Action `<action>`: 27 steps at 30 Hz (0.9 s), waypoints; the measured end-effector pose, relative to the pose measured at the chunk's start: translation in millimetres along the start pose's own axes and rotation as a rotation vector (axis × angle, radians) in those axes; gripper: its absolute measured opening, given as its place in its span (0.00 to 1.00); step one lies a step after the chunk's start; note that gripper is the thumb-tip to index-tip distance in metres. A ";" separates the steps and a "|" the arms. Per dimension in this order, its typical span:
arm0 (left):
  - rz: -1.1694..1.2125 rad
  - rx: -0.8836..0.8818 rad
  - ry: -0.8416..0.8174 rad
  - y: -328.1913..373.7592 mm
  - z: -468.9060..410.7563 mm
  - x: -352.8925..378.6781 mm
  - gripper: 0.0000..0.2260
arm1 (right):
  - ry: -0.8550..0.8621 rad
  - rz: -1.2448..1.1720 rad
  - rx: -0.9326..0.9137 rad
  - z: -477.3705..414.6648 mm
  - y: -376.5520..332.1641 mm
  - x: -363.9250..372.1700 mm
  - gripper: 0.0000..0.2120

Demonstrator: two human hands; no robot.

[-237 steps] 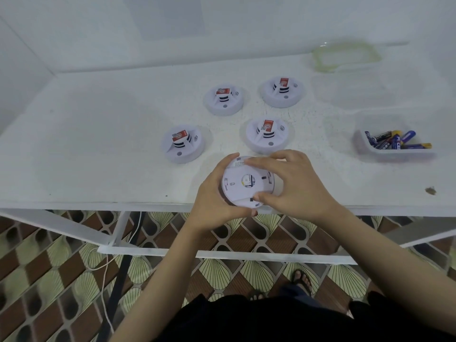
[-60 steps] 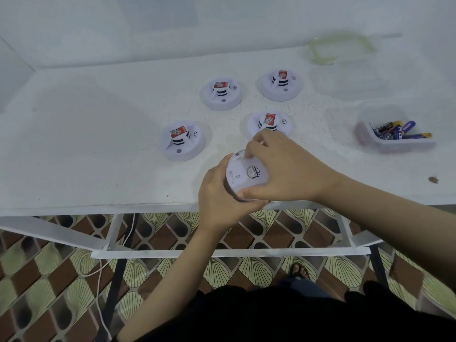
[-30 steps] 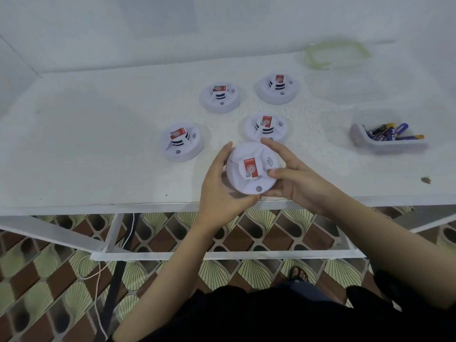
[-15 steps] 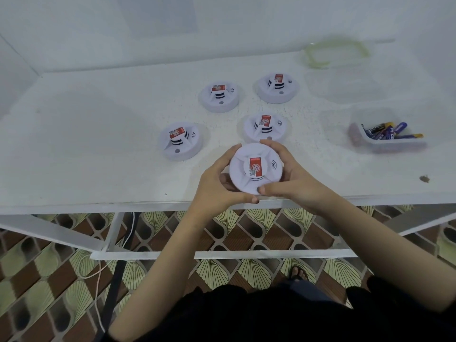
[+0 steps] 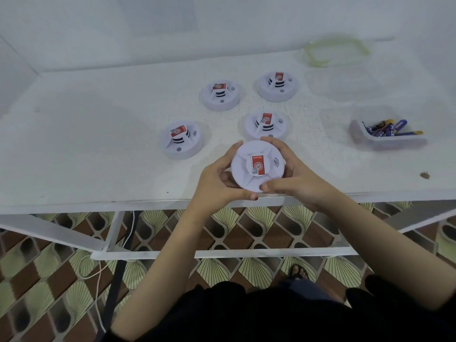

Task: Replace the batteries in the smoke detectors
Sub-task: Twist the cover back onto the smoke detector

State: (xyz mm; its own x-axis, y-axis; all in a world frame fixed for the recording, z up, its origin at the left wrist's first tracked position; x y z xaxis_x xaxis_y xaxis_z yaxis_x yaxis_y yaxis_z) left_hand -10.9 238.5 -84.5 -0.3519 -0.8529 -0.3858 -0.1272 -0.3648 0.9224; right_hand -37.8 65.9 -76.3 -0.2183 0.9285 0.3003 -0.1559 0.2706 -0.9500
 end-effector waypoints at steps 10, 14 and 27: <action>0.009 -0.002 -0.033 -2.2 0.0 -1.3 0.46 | 0.006 0.018 -0.015 1.3 1.1 0.9 0.39; 0.007 0.001 -0.044 -1.8 -0.1 -1.9 0.45 | 0.006 0.021 -0.021 2.4 1.2 1.8 0.39; 0.026 0.014 -0.043 -1.1 1.6 -1.7 0.45 | -0.001 0.027 -0.035 3.9 0.9 2.7 0.39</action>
State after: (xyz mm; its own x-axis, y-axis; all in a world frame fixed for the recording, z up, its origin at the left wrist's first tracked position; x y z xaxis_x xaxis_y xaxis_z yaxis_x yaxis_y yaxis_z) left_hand -11.7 240.9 -84.9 -0.3946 -0.8451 -0.3607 -0.1303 -0.3372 0.9324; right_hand -42.3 67.6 -76.1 -0.2231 0.9354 0.2744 -0.1160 0.2540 -0.9602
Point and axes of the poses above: each hand's wrist, its own z-axis away from the middle knuckle, its own x-axis out of the palm, y = z × x, the point moved 3 cm from there along -z, towards the middle knuckle, and after that the axes turned 12 degrees about -z, right-handed, at the moved point
